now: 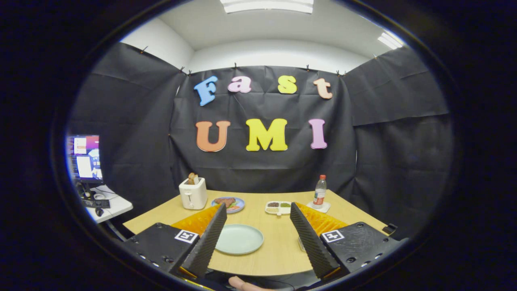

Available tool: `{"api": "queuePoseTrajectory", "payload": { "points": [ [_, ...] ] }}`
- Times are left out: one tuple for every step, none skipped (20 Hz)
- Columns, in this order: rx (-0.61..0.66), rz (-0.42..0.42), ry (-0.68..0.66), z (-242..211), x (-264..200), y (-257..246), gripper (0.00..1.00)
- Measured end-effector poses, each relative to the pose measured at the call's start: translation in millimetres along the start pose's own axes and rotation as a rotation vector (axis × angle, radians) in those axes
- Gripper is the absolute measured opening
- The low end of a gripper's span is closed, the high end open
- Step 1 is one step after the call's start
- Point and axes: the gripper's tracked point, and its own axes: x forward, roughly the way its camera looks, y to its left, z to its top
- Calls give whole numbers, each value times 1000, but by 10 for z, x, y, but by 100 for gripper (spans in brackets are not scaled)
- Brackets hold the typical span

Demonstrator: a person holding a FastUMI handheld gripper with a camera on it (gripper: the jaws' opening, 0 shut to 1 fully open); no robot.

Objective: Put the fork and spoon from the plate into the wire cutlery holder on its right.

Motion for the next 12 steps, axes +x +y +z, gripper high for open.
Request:
{"api": "queuePoseTrajectory", "payload": {
  "points": [
    [-6,1,1,-1,13,17,95],
    [-9,-4,0,4,23,7,95],
    [-10,-4,1,0,18,6,95],
    [-7,-5,-1,1,29,6,95],
    [-4,-5,-1,0,36,11,95],
    [-3,-8,2,-9,39,9,95],
    [-3,-8,5,-24,42,2,95],
    [-5,-10,8,-27,49,-1,95],
    [-8,-15,8,-30,53,-14,95],
    [-8,-16,7,-34,59,-24,95],
    [-6,-15,4,-30,64,-13,95],
    [-4,-13,2,-23,67,-3,95]
  ]
}}
